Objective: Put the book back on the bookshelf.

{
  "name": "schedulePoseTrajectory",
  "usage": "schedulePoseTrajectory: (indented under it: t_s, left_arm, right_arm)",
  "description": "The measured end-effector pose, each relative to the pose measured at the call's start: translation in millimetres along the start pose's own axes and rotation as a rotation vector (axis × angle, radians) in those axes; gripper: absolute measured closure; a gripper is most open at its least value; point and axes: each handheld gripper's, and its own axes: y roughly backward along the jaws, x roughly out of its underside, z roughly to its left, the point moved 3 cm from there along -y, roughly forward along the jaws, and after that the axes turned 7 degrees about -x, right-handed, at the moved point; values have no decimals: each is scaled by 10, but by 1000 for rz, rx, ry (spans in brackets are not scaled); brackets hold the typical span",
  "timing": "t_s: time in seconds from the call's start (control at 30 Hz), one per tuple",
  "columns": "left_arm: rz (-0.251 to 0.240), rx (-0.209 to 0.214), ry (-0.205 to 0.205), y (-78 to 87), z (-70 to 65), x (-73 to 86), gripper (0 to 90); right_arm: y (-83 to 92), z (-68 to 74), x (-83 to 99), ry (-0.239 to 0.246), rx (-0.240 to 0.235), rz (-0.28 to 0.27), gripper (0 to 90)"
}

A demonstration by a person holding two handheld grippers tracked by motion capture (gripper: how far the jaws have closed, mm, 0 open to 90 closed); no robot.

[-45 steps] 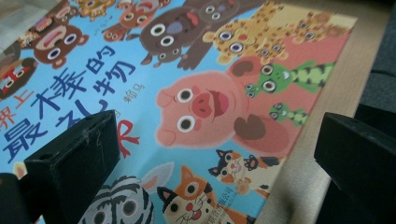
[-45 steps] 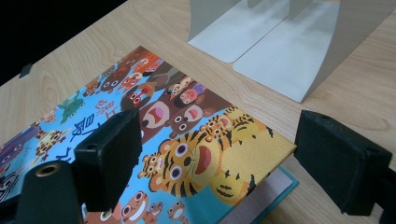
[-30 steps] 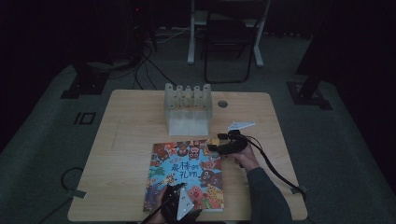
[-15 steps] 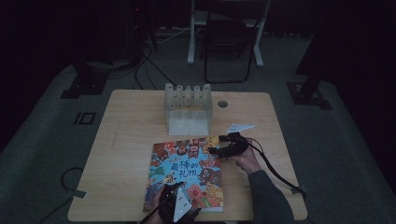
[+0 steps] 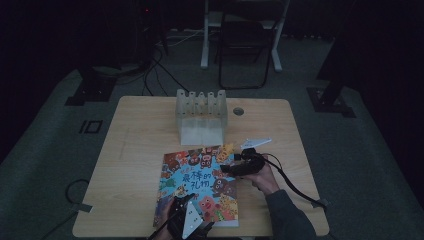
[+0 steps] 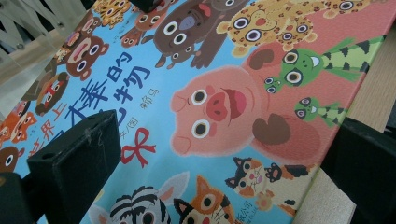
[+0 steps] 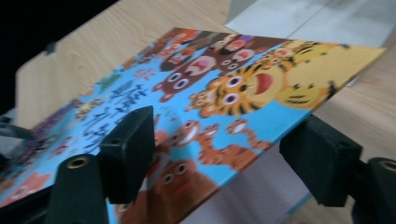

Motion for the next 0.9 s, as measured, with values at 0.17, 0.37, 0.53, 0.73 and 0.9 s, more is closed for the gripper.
schedulePoseTrajectory:
  t_s: [0.17, 0.37, 0.53, 0.73, 0.9]
  left_arm:
    - [-8, 1, 1, 10, 6, -16, 10]
    - [-22, 2, 9, 33, 25, -43, 12]
    - [-13, 15, 15, 14, 21, -33, 12]
    - [-12, 51, 50, 6, 47, -30, 12]
    - [-41, 82, 73, 48, 79, -35, 19]
  right_arm:
    - [-1, 77, -5, -15, -34, 15, 306]
    - [-46, 154, -31, -18, -64, 34, 346]
    - [-116, 184, 5, -34, -120, 48, 380]
    - [-119, 197, -1, -47, -153, 39, 440]
    - [-100, 212, -18, -51, -171, 19, 496]
